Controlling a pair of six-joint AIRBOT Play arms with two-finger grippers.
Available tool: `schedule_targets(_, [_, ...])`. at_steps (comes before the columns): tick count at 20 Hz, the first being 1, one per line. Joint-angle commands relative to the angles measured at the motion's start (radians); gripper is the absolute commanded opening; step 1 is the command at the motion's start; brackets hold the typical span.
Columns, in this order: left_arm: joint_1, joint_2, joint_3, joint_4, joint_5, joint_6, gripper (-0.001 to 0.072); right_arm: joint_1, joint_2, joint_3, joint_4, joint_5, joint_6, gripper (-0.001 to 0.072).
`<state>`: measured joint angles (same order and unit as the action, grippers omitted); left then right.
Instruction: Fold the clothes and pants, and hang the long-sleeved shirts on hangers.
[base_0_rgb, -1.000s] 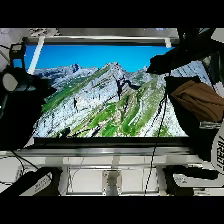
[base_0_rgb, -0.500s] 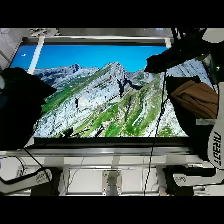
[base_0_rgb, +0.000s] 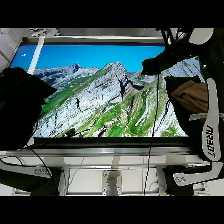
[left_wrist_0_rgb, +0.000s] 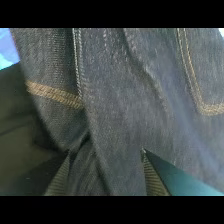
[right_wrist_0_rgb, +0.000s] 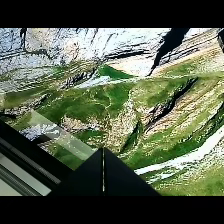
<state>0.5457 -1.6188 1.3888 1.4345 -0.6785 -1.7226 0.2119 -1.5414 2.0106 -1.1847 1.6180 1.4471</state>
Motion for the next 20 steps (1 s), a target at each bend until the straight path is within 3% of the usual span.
schedule_targets(1, [0.011,-0.06,0.01,-0.091,0.086,0.017,0.049,0.001,-0.01,0.0,0.001,0.001,0.001,0.0009])
schedule_targets(7, [0.011,-0.112,0.011,-0.215,0.144,0.018,0.049,0.001,-0.011,0.0,0.001,-0.008,0.002,0.0009])
schedule_targets(8, [0.011,-0.113,0.011,-0.217,0.16,0.018,0.0431,0.001,-0.011,0.0,0.0,-0.008,0.002,0.0009])
schedule_targets(9, [0.01,-0.113,0.011,-0.217,0.174,0.018,0.0149,0.001,-0.011,0.0,0.0,-0.008,0.002,0.0009])
schedule_targets(10, [0.009,-0.112,0.014,-0.217,0.177,0.022,0.001,0.001,-0.011,0.0,0.0,-0.01,0.002,0.0009])
schedule_targets(14, [-0.003,-0.035,0.045,-0.264,0.108,0.05,0.0007,0.0,-0.01,0.0,-0.025,-0.002,0.001,0.0009])
schedule_targets(16, [-0.032,0.072,0.046,-0.356,0.076,0.158,0.0007,-0.003,-0.007,0.003,-0.09,0.039,-0.001,0.0009])
schedule_targets(20, [-0.194,0.282,0.045,-0.515,-0.268,0.338,0.0007,-0.041,-0.001,0.003,-0.189,0.074,-0.002,0.0009])
